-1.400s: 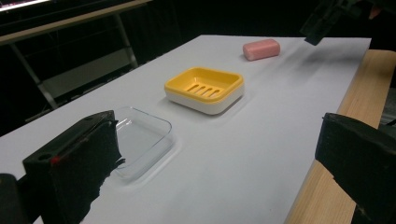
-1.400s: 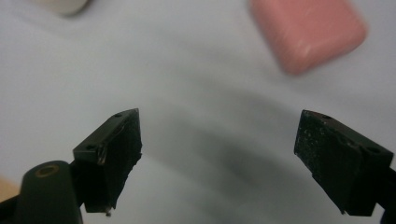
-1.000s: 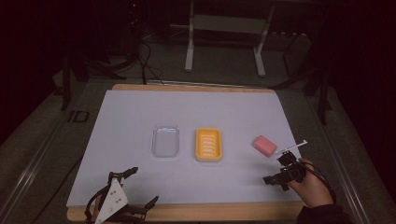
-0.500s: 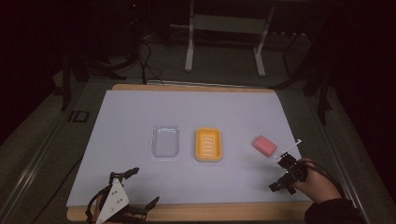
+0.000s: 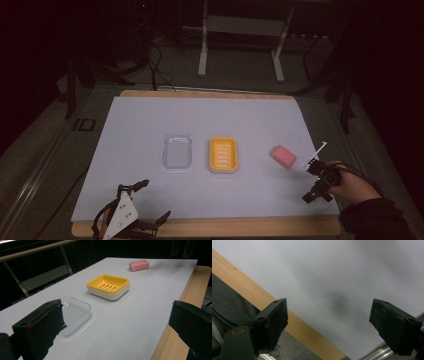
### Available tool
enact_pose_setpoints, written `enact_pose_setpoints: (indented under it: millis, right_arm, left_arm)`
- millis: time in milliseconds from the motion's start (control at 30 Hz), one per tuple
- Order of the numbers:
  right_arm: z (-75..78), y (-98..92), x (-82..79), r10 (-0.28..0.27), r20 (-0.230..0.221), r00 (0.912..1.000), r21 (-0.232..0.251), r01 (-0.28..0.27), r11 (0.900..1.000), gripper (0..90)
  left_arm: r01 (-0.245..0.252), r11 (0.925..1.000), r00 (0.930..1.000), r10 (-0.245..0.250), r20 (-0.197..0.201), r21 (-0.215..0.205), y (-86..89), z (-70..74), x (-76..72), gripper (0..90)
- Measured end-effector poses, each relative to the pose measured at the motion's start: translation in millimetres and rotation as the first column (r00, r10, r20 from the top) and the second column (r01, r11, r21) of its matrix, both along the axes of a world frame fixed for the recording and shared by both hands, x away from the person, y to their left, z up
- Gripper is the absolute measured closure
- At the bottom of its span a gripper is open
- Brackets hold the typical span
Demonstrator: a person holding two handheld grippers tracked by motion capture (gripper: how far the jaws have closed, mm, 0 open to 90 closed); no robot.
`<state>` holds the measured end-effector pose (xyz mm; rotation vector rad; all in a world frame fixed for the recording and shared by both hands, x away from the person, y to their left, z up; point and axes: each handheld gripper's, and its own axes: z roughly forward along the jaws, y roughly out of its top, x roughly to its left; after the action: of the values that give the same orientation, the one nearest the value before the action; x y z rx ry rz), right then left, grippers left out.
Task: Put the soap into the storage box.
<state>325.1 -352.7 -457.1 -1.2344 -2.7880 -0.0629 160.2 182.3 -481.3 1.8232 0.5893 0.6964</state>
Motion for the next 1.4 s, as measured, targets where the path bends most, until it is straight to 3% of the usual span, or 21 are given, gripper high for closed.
enact_pose_setpoints:
  millis: [100,433,533,767,967,1300,1400]
  right_arm:
    - [0.1,-4.9,6.8,-0.01,-0.019,0.9998,-0.001,0.01,1.0,15.2]
    - [-5.7,-8.0,26.9,0.048,-0.061,0.997,-0.032,-0.05,0.998,13.6]
    - [-7.0,-4.4,30.9,0.052,-0.041,0.9978,-0.045,-0.053,0.998,13.6]
    - [-6.6,0.0,44.5,0.064,-0.011,0.9979,-0.009,-0.064,0.998,13.6]
    - [-6.4,6.2,55.9,0.096,0.041,0.9945,-0.027,-0.095,0.995,15.0]
    - [-7.4,16.2,74.9,0.1,0.042,0.9941,-0.02,-0.099,0.995,15.5]
    - [-7.0,19.3,80.7,0.112,0.052,0.9923,-0.012,-0.112,0.994,21.5]
  left_arm:
    - [0.0,1.0,1.0,0.0,-0.001,0.004,-0.2,-0.1,0.3,0.5]
    - [0.004,1.0,1.0,-0.004,-0.004,0.005,-0.3,-0.3,0.0,0.5]
    - [0.003,1.0,1.0,-0.003,-0.003,0.005,-0.1,-0.4,-0.3,0.5]
    - [0.004,1.0,1.0,-0.004,-0.004,-0.002,0.6,-0.3,-0.3,0.5]
    - [0.003,1.0,1.0,-0.003,-0.004,-0.003,0.8,-0.3,0.0,0.5]
    - [0.005,1.0,1.0,-0.005,-0.004,-0.003,1.0,-0.4,-0.1,0.5]
    - [0.005,1.0,1.0,-0.005,-0.007,-0.006,0.9,-0.5,0.5,0.5]
